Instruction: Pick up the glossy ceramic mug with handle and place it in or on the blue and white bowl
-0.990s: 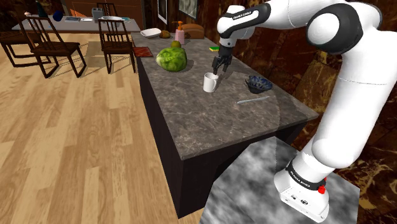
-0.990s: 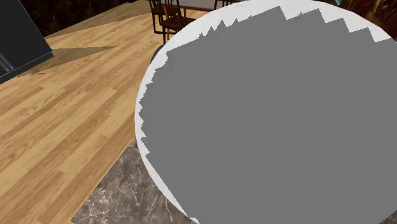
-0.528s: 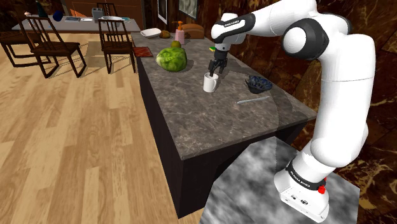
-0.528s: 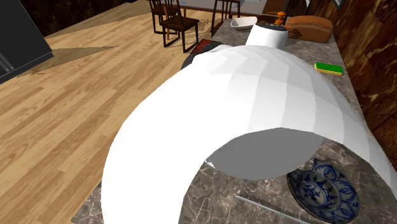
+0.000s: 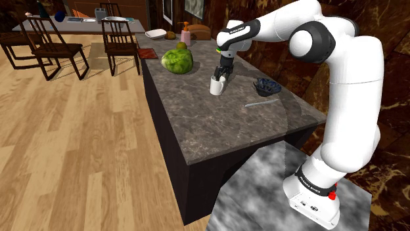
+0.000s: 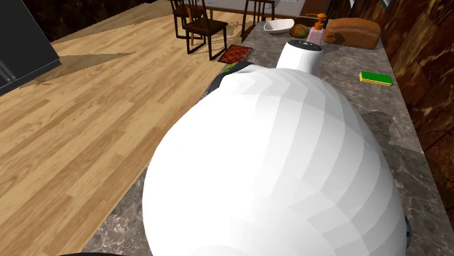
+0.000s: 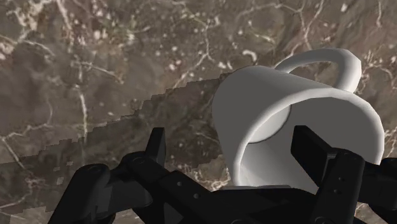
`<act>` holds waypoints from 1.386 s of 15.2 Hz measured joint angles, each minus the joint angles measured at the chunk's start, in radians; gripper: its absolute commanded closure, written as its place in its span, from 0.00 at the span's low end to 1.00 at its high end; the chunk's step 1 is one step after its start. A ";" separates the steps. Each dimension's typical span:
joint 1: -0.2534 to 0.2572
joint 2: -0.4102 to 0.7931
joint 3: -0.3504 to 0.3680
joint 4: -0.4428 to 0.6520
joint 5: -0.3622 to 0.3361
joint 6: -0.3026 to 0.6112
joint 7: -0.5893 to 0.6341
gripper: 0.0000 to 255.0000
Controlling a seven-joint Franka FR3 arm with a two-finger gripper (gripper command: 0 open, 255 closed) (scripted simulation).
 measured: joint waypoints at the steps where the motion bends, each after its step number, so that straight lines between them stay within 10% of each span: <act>1: 0.000 0.000 0.000 0.000 0.000 0.000 0.000 0.00; 3: 0.000 0.001 0.000 0.000 0.000 0.001 0.000 0.00; 4: 0.000 0.001 0.000 0.000 0.000 0.001 0.000 1.00; 21: 0.002 -0.029 -0.005 0.034 -0.010 -0.061 0.009 1.00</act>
